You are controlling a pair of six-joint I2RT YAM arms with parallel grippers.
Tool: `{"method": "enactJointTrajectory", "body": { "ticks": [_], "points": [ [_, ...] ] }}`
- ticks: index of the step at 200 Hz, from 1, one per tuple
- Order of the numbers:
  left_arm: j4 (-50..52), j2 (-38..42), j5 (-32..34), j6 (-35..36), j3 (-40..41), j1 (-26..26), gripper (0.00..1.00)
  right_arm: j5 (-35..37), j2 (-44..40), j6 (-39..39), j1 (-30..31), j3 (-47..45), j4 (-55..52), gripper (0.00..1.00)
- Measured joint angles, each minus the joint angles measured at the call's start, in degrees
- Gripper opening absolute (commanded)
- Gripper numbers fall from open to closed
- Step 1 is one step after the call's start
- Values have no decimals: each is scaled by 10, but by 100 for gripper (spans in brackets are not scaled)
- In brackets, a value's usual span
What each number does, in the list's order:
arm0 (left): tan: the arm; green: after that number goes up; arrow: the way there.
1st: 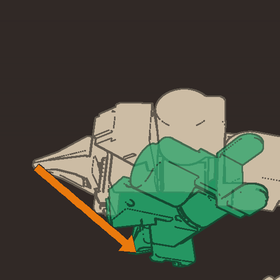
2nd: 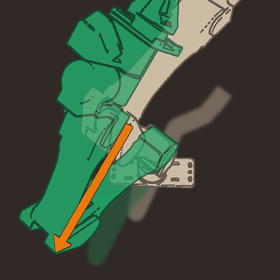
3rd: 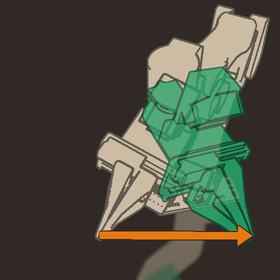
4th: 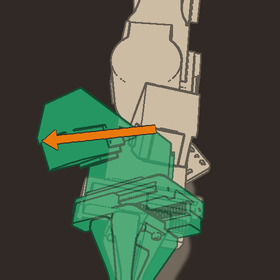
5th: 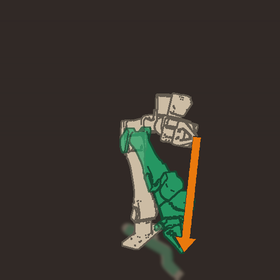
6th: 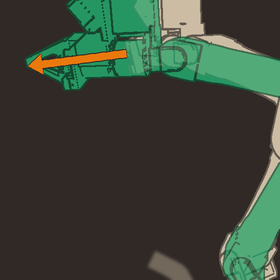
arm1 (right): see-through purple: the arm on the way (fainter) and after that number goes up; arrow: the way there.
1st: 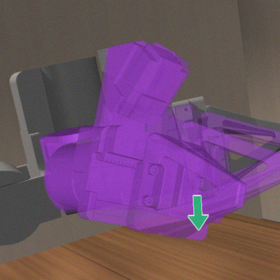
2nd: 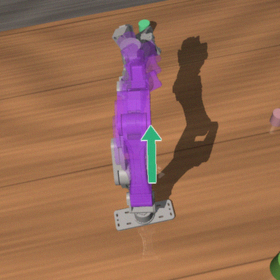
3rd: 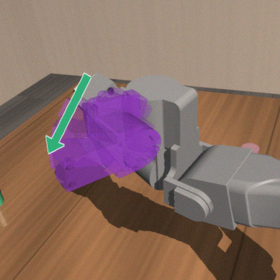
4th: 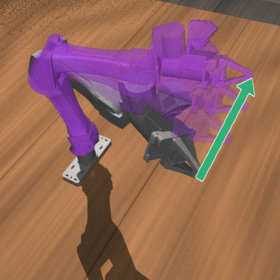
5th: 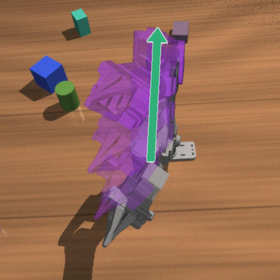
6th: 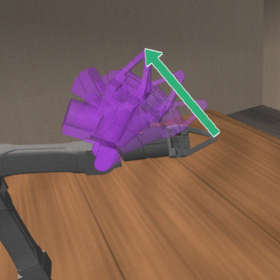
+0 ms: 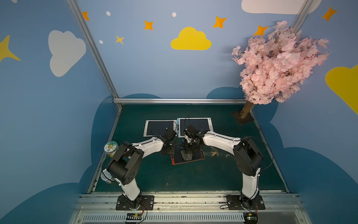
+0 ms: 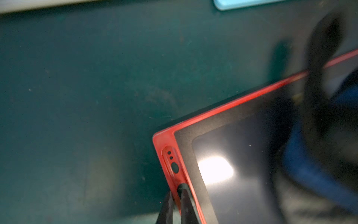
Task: Wipe the drawing tablet
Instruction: Wipe the dirt from the drawing tablet.
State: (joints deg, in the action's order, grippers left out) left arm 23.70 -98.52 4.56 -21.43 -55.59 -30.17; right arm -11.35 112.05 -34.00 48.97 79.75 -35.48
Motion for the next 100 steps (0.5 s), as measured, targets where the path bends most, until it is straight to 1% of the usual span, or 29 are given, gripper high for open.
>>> {"method": "enactJointTrajectory", "body": {
  "ticks": [17,31,54,77,100],
  "points": [
    [2,1,0,0,0,-1,10,-12,-1,-3,15,-11,10,0],
    [2,1,0,0,0,-2,10,-19,-11,-3,3,-33,21,0],
    [4,2,0,0,0,-2,10,-33,-51,1,-52,-92,35,0],
    [8,4,-1,0,0,-3,10,-25,-94,10,-116,-141,28,0],
    [9,4,-1,0,0,-4,10,2,-122,22,-140,-161,10,0]
  ]
}}
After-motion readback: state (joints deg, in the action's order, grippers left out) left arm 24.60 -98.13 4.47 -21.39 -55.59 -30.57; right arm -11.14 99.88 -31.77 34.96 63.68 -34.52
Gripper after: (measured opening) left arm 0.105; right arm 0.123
